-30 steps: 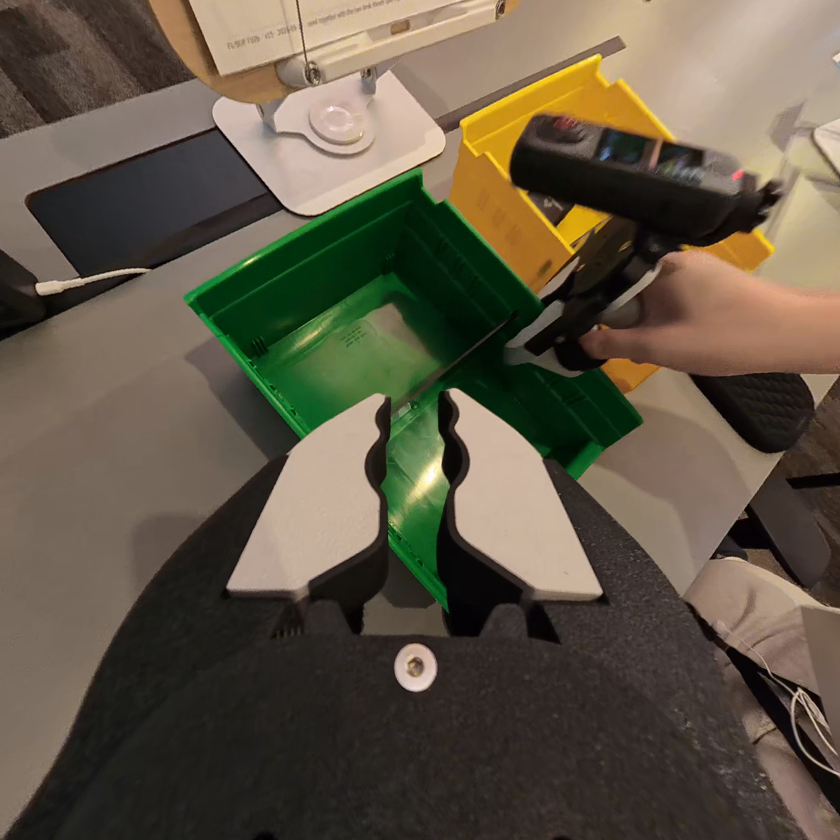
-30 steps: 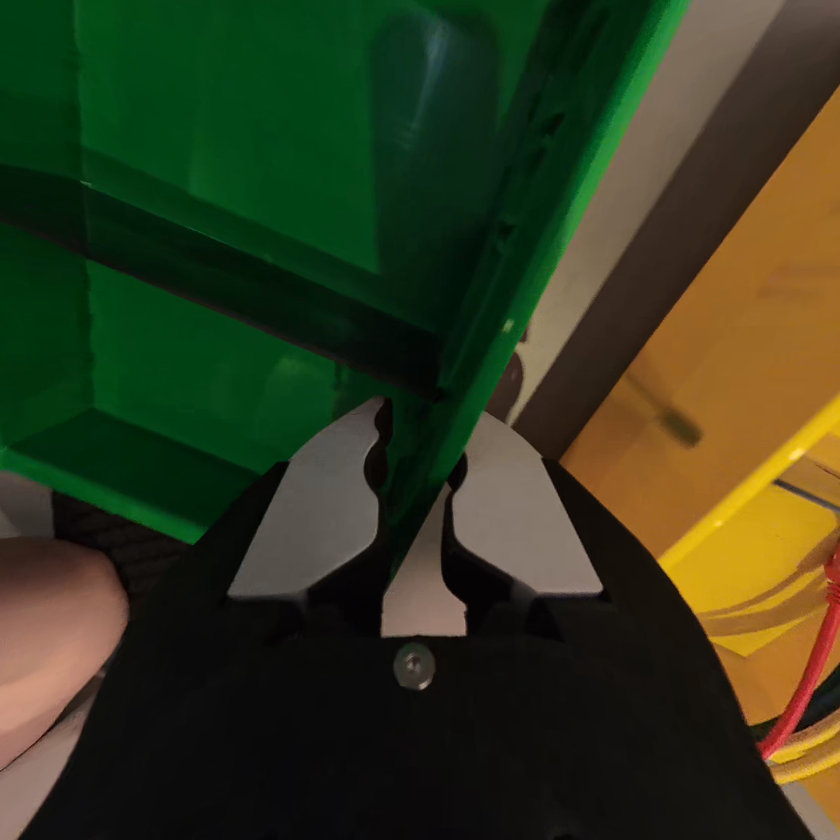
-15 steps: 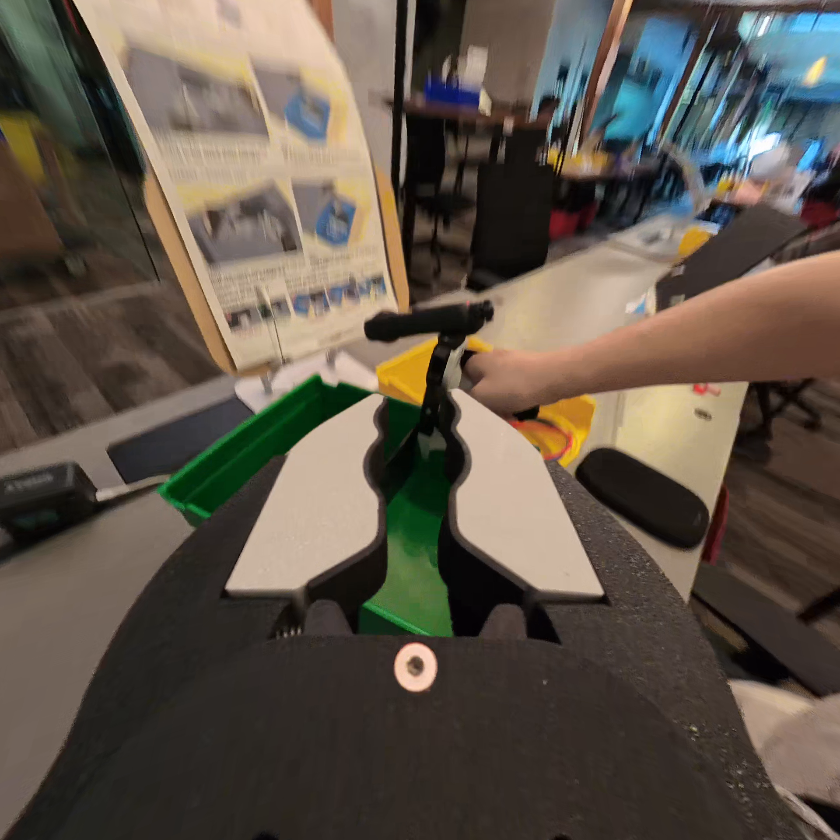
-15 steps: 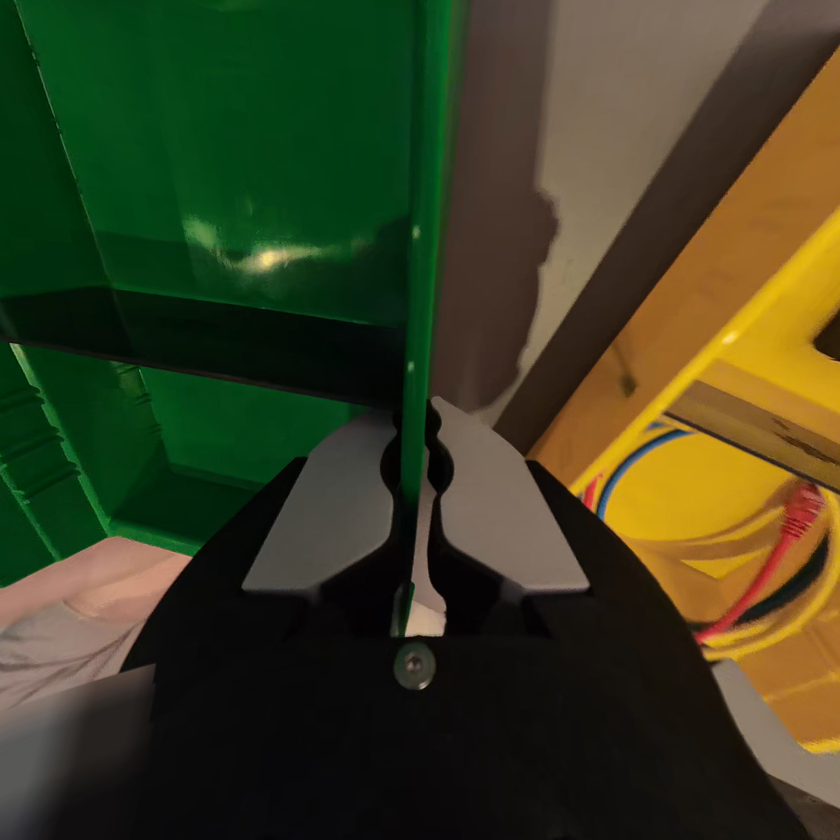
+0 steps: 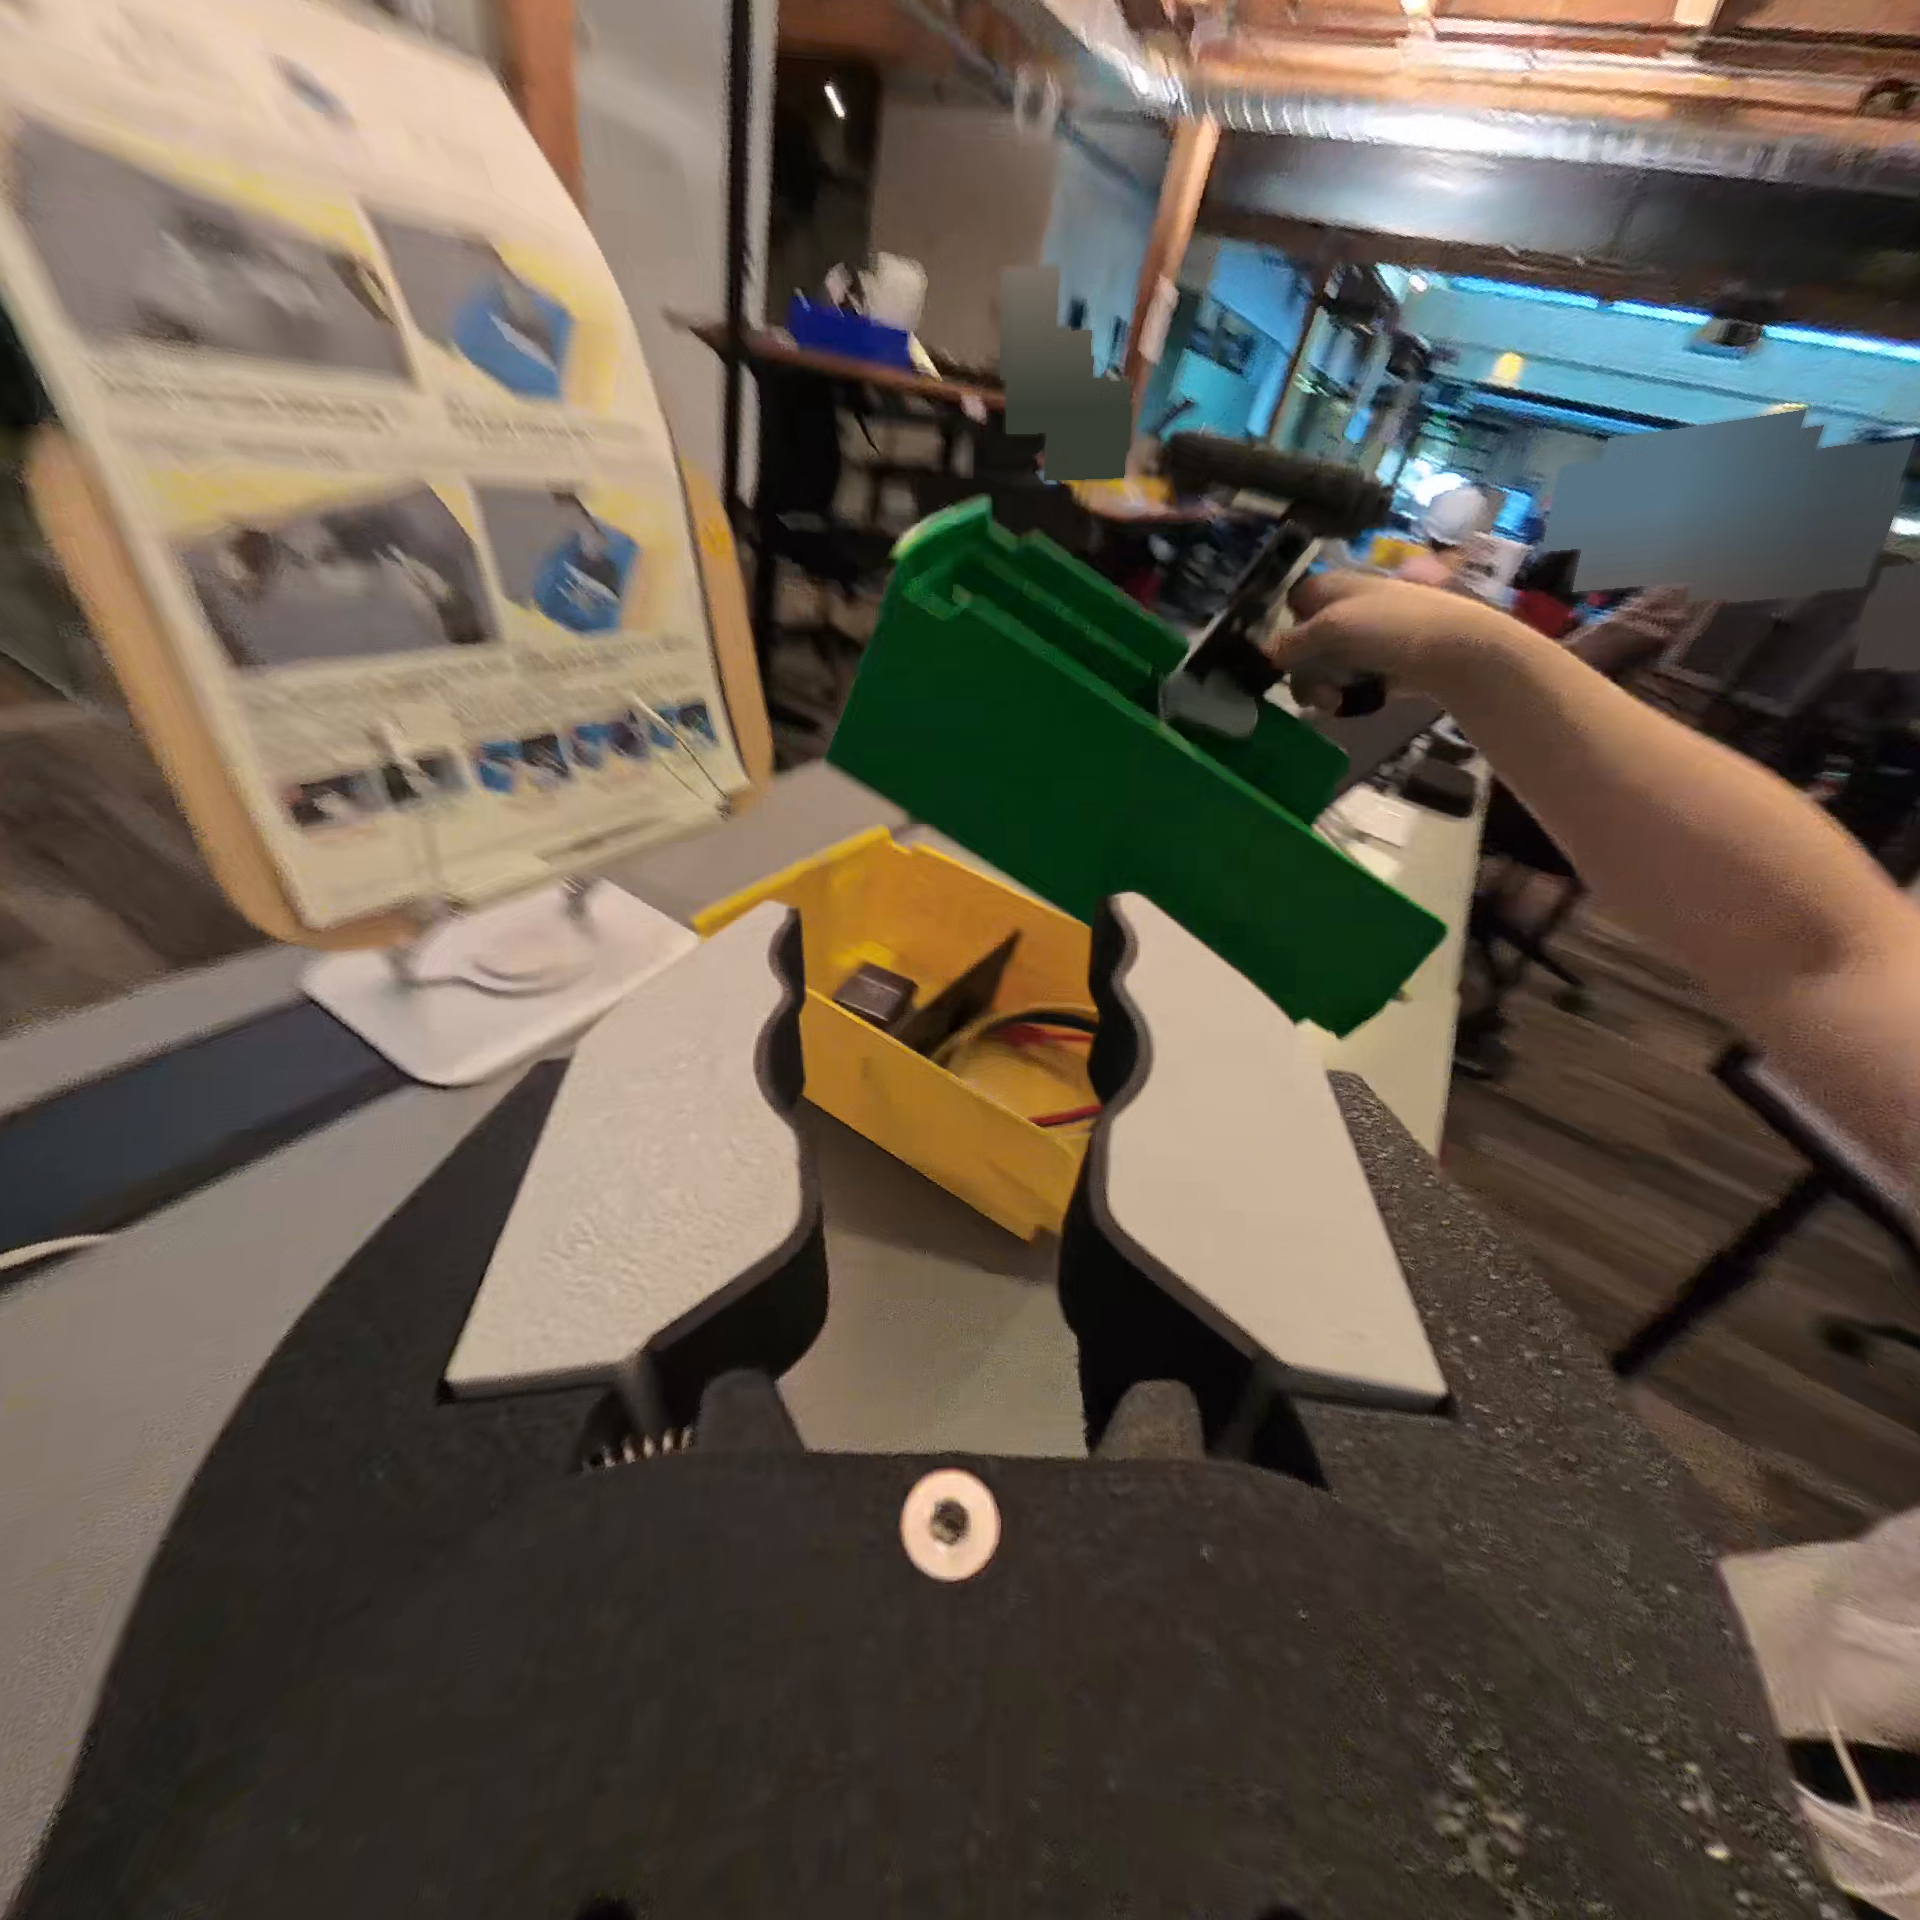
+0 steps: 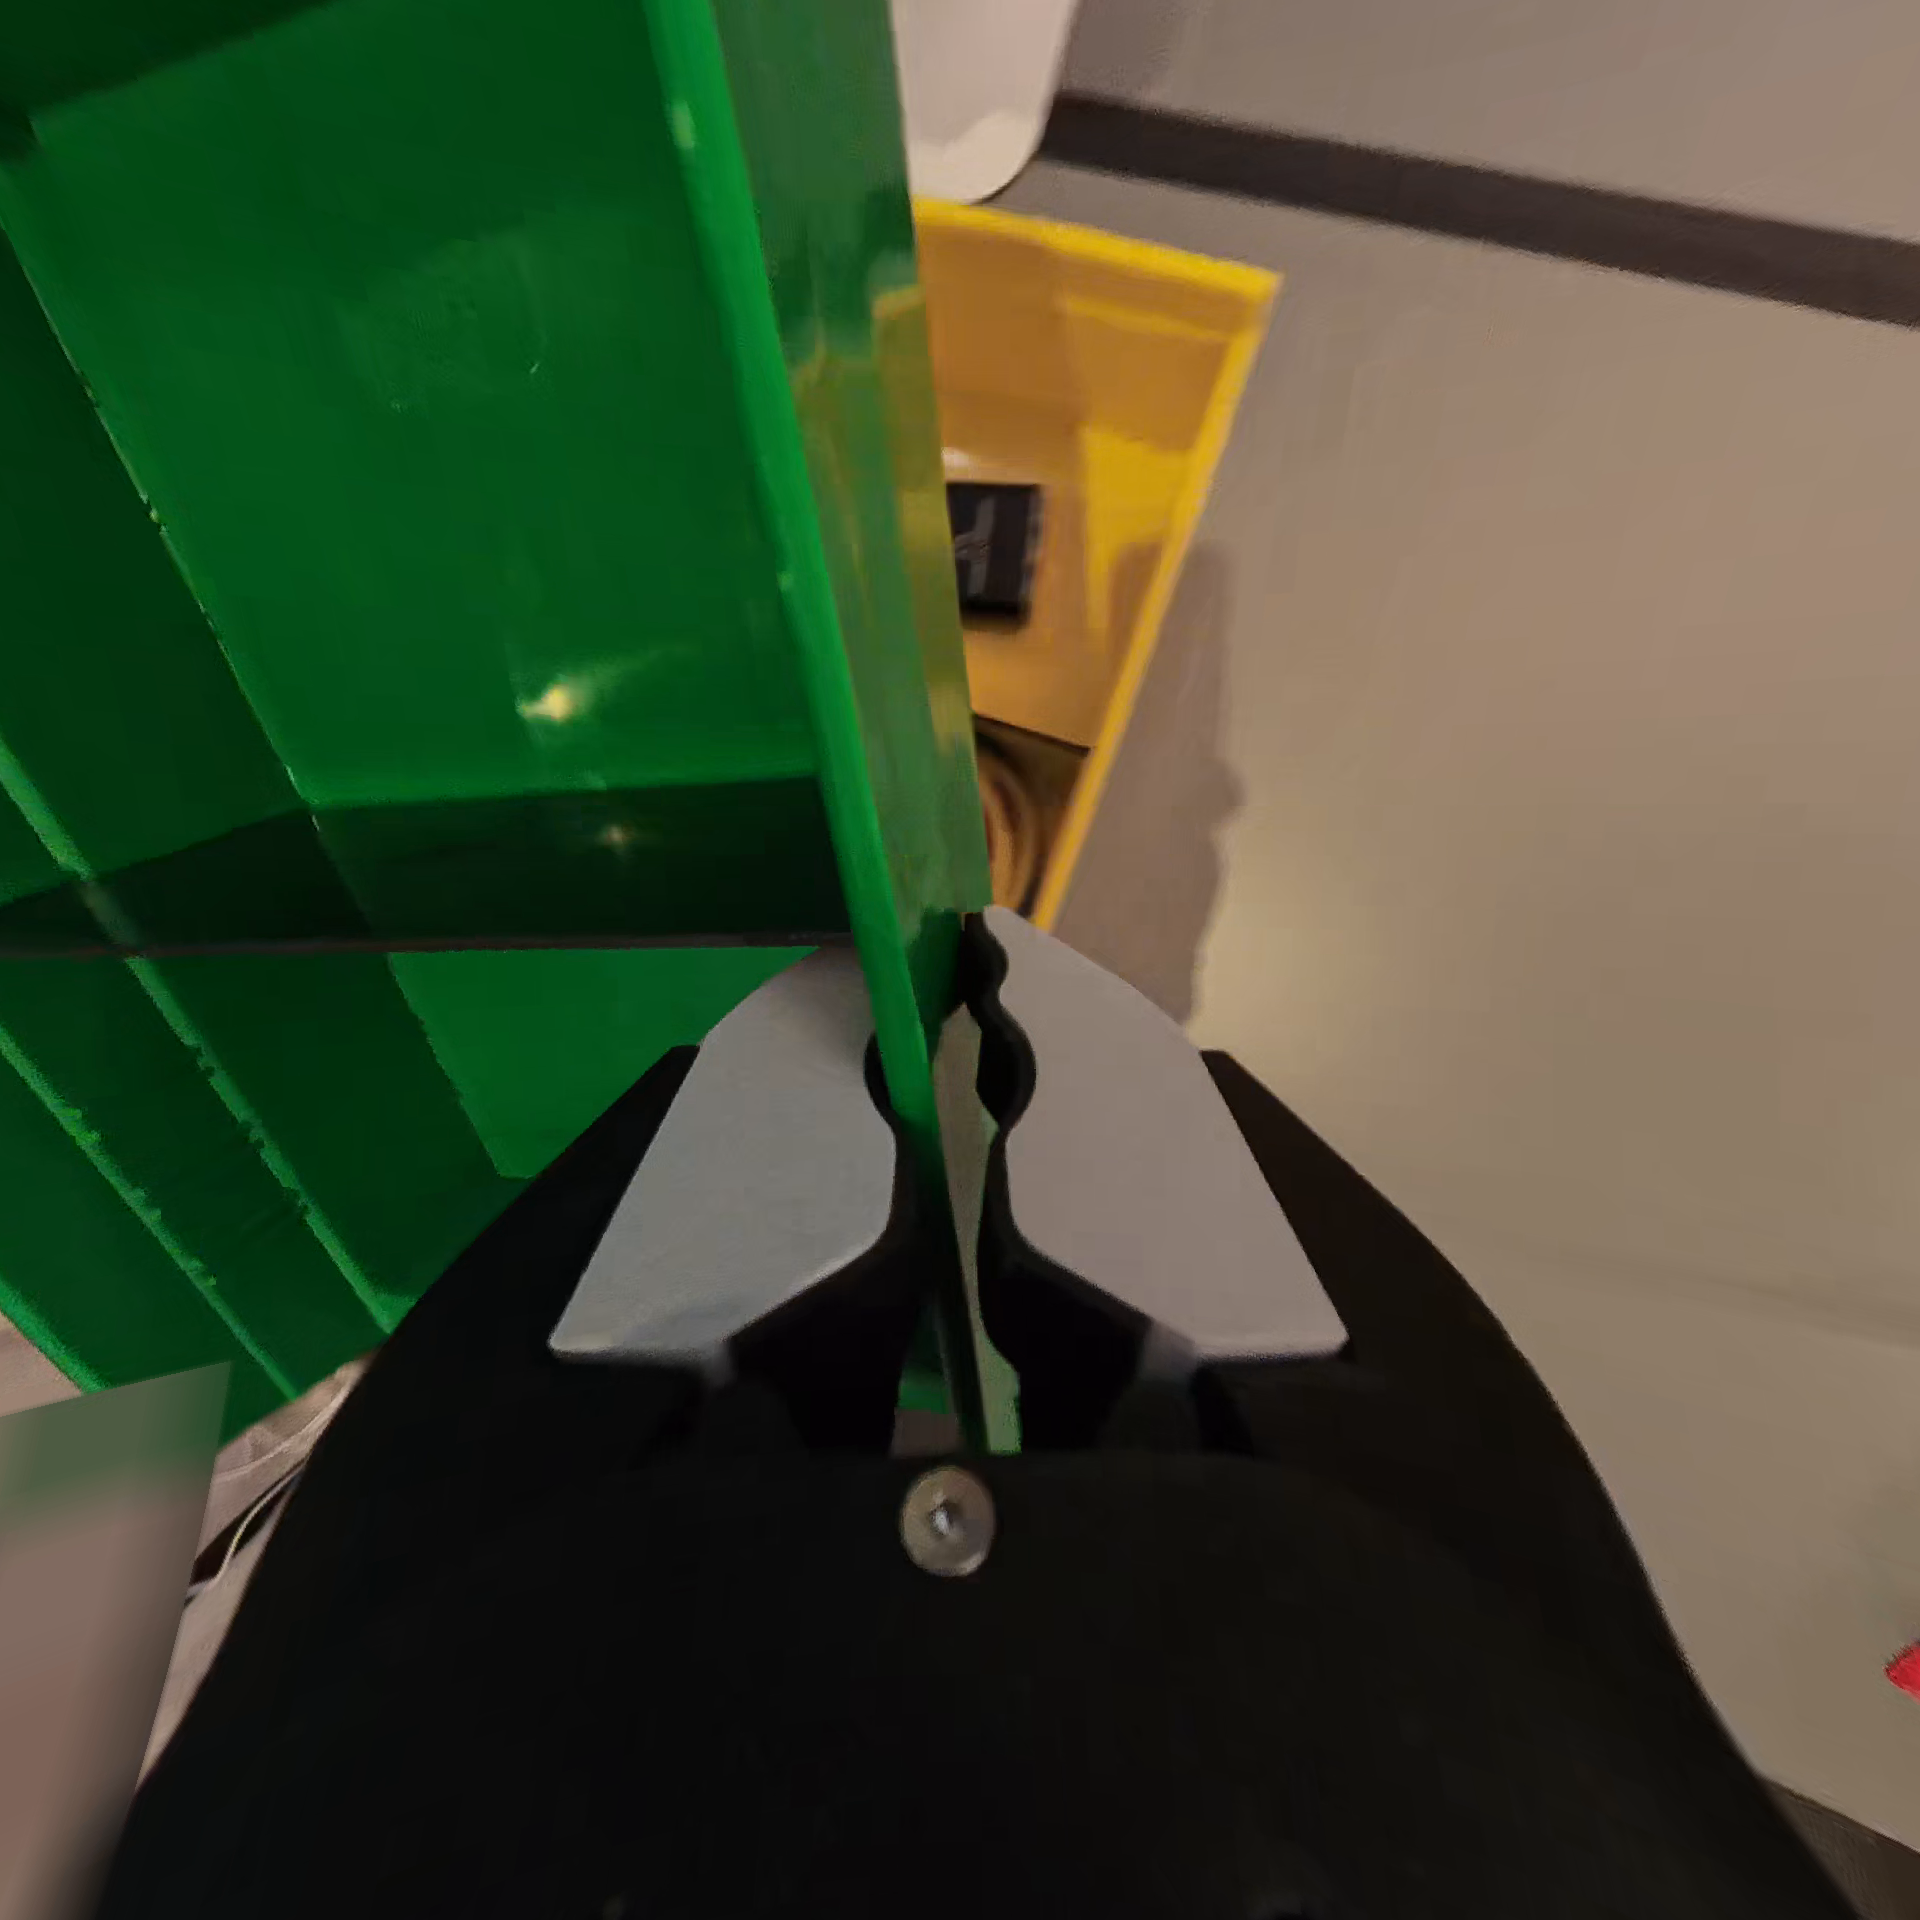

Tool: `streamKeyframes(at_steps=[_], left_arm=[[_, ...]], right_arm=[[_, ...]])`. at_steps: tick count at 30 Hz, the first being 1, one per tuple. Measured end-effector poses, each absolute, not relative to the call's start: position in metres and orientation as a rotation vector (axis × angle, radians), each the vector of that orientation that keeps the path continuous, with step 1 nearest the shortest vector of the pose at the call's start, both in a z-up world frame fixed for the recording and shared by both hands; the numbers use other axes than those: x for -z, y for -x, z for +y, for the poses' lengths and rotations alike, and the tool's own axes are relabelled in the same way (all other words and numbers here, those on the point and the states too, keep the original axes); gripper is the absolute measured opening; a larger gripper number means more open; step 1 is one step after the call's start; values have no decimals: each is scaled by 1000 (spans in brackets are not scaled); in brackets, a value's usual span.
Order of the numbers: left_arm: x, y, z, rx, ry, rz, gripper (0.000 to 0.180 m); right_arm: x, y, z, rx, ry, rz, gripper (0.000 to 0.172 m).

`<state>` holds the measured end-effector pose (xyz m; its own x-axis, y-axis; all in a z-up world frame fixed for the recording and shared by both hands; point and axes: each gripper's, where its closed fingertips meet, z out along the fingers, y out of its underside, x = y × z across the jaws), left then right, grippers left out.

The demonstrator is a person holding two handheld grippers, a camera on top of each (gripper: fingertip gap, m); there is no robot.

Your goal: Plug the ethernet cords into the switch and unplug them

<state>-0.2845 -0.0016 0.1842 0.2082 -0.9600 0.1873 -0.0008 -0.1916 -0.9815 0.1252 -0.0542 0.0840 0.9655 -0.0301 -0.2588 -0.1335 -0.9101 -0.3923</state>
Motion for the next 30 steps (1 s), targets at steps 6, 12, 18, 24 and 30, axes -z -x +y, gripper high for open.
streamKeyframes(at_steps=[6, 12, 18, 24, 30], left_arm=[[-94, 160, 51, 1185, 1809, 1130, 35], [-23, 77, 53, 993, 1965, 1268, 41], [12, 43, 92, 994, 2316, 1252, 38], [59, 46, 97, 638, 2676, 1323, 65], [97, 43, 93, 290, 2840, 1435, 60]], right_arm=[[-51, -217, -98, -413, 2562, 352, 8], [14, -274, -141, -461, 2493, 571, 9], [64, -317, -166, -412, 2467, 787, 11], [93, -336, -168, -422, 2501, 846, 15], [111, -323, -155, -517, 2550, 843, 18]])
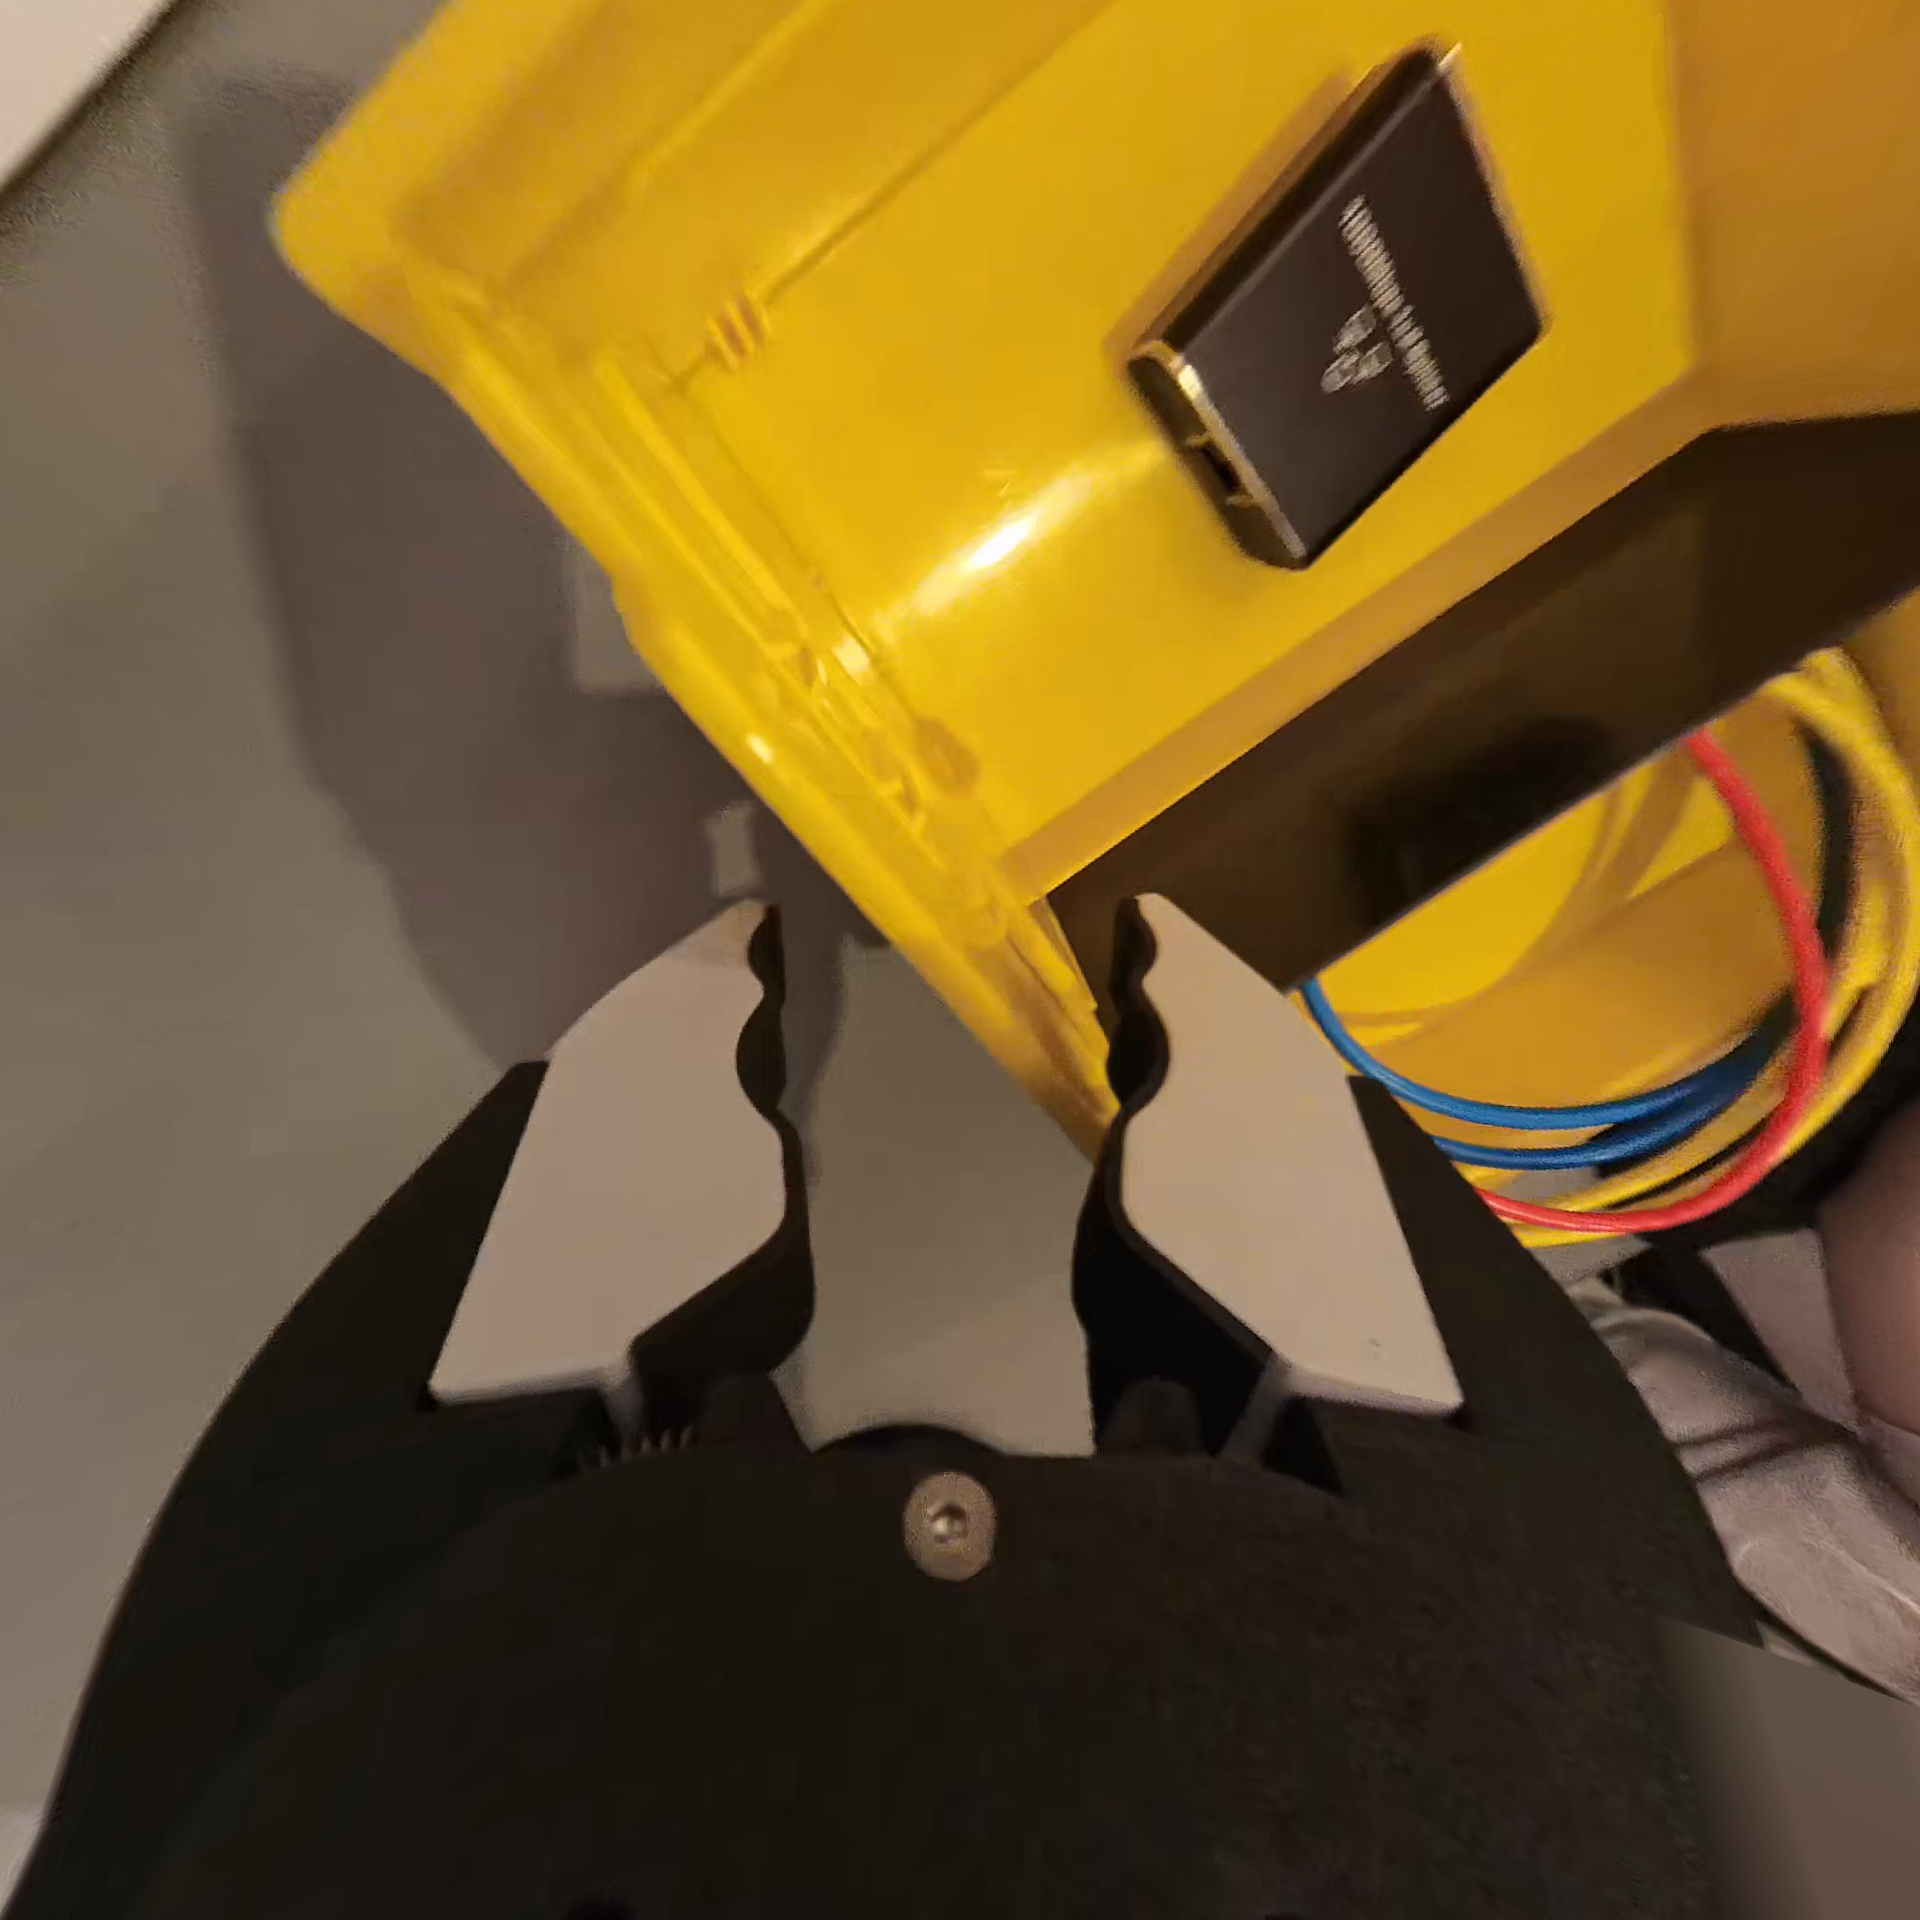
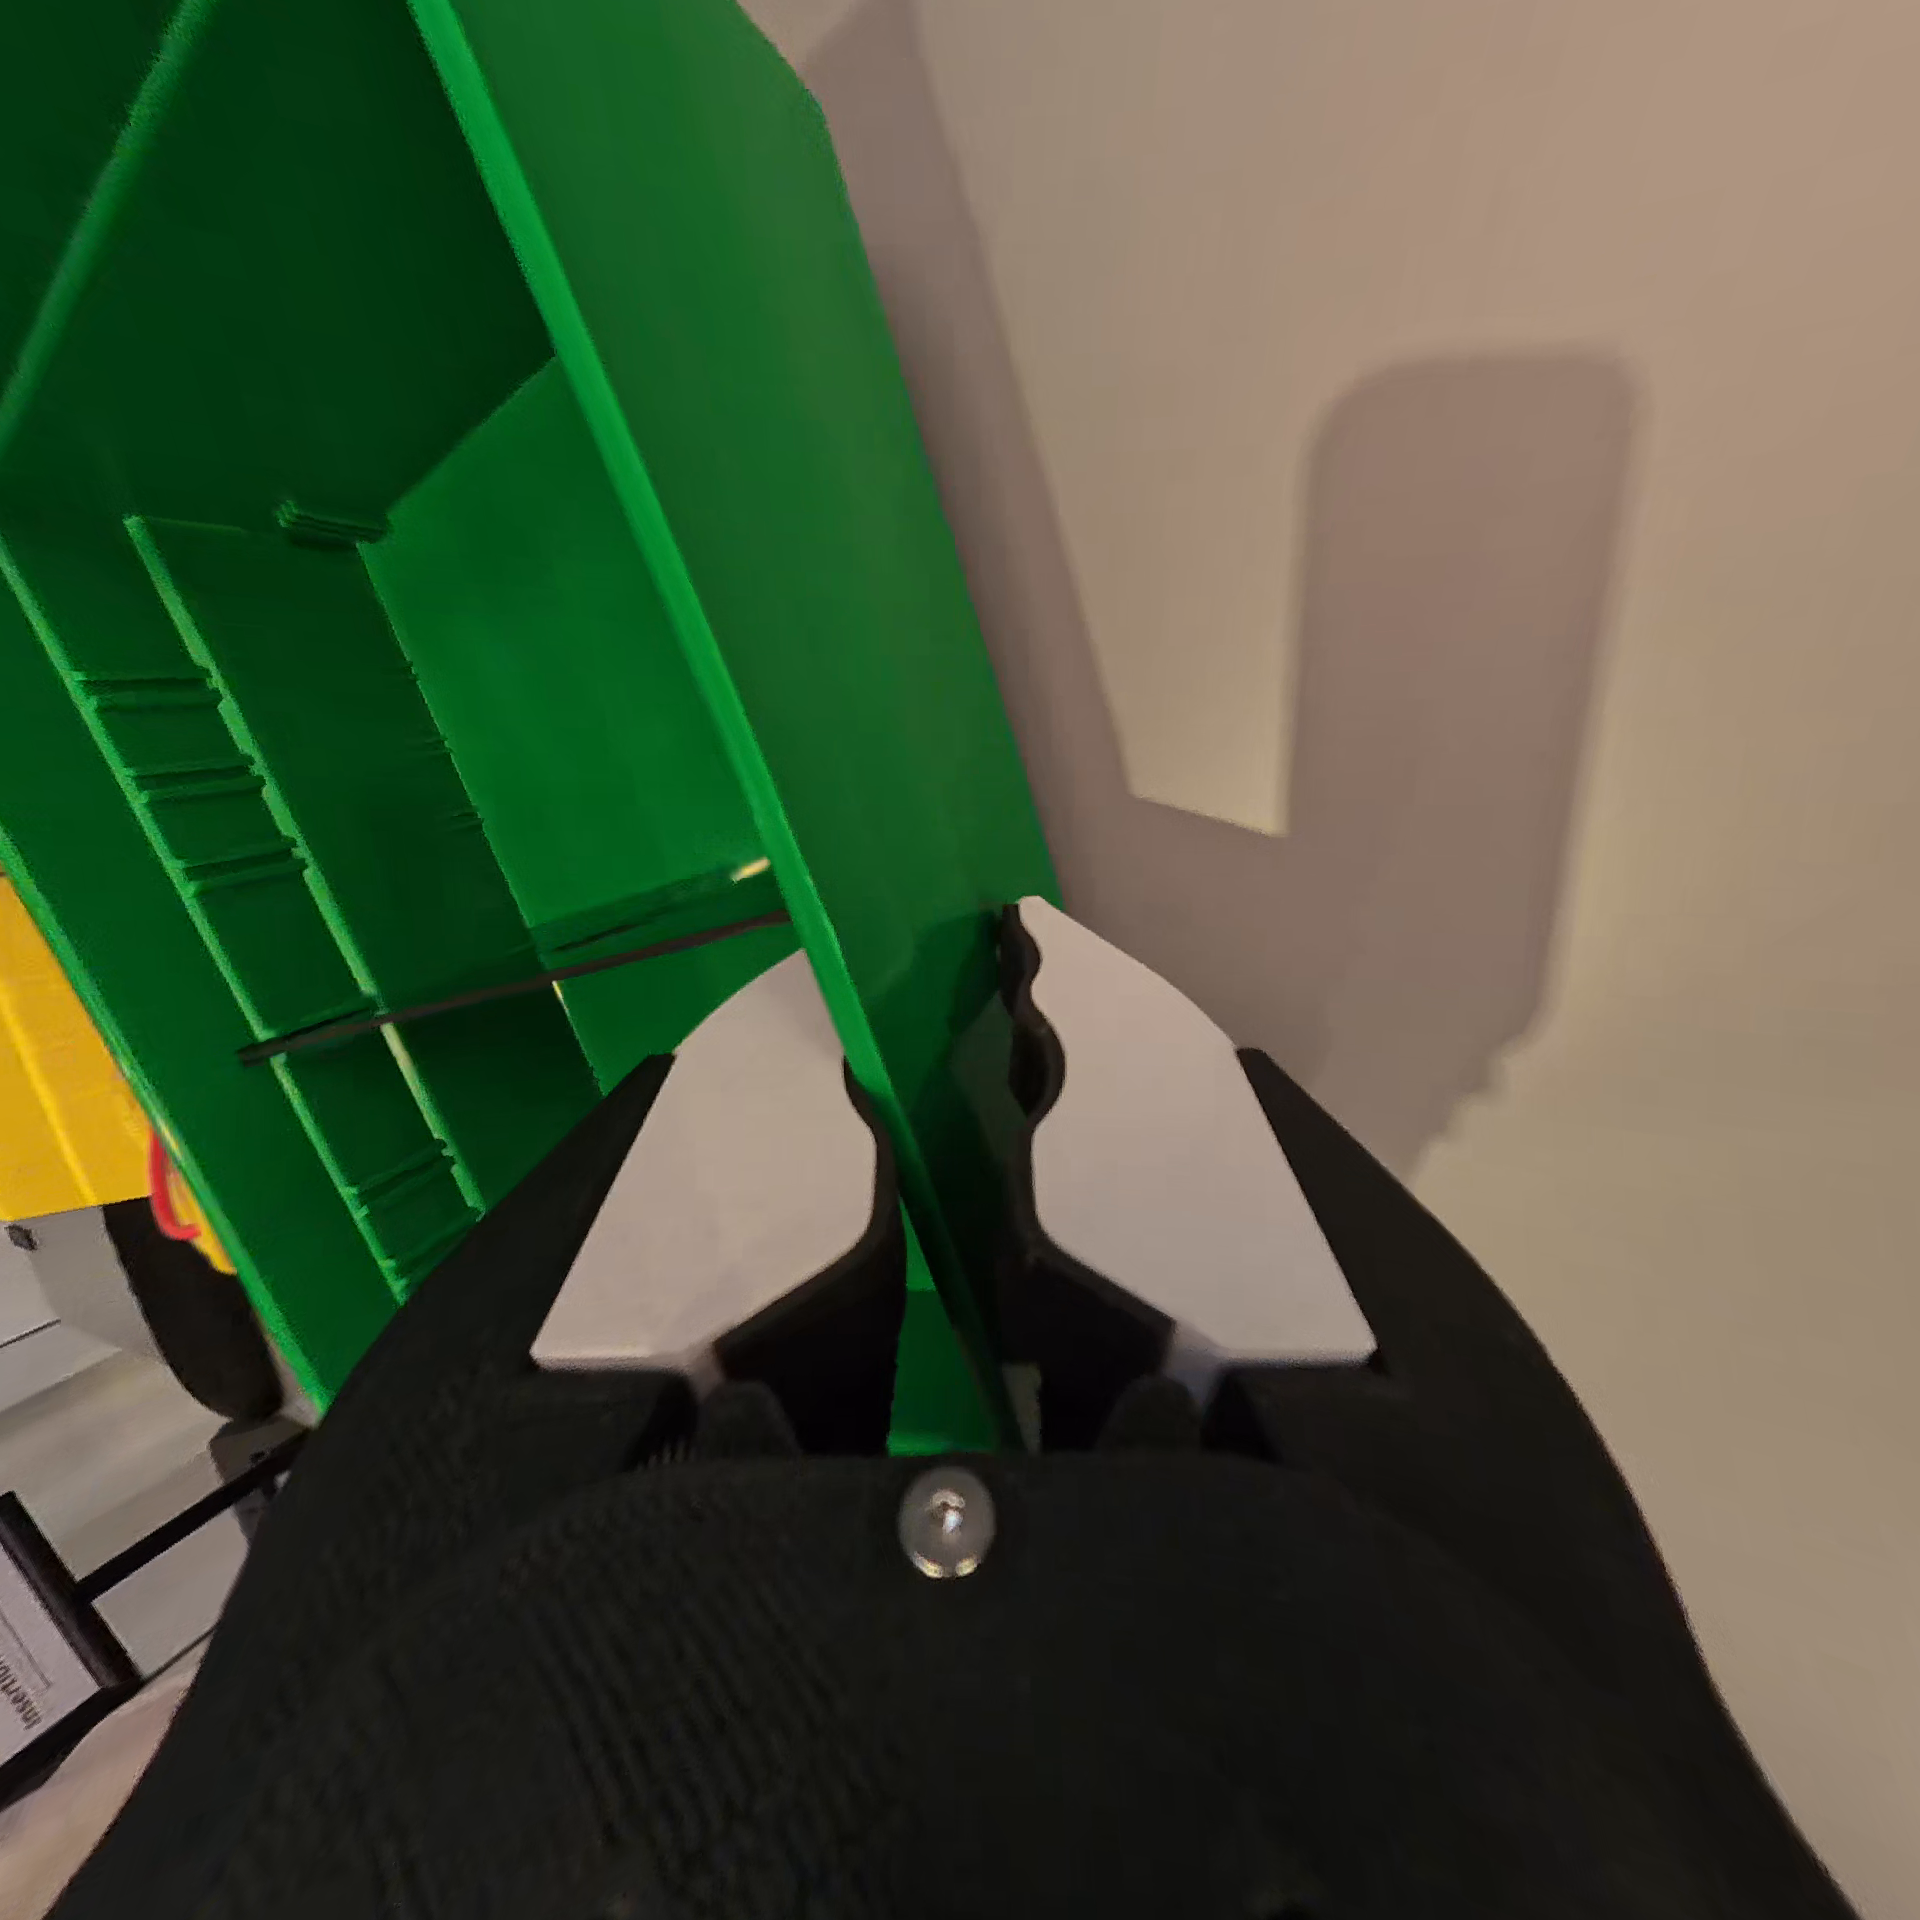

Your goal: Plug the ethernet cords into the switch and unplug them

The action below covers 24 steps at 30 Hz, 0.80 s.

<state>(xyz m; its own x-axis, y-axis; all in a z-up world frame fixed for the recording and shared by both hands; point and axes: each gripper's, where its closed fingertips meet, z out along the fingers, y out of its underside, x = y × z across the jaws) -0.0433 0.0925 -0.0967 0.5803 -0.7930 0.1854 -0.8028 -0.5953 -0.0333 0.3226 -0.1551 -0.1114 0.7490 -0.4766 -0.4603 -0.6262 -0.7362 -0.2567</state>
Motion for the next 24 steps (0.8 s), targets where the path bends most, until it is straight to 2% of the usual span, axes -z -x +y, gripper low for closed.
streamKeyframes(at_steps=[1, 3, 7, 13, 19, 24], left_arm=[[101, 42, 89, -269, -2716, -1361, 59], [102, 32, 83, -370, -2707, -1221, 27], [98, 35, 87, -377, -2648, -1162, 15], [95, 69, 110, -425, -2652, -1155, 11], [93, 150, 147, -338, -2707, -1147, 8], [92, 215, 171, -439, -2818, -1012, 8]], right_arm=[[113, -323, -154, -507, 2559, 842, 17], [112, -322, -154, -542, 2544, 853, 18], [108, -327, -159, -567, 2483, 884, 18], [115, -331, -172, -499, 2595, 999, 19], [117, -322, -140, -559, 2644, 993, 20], [116, -313, -116, -559, 2680, 996, 19]])
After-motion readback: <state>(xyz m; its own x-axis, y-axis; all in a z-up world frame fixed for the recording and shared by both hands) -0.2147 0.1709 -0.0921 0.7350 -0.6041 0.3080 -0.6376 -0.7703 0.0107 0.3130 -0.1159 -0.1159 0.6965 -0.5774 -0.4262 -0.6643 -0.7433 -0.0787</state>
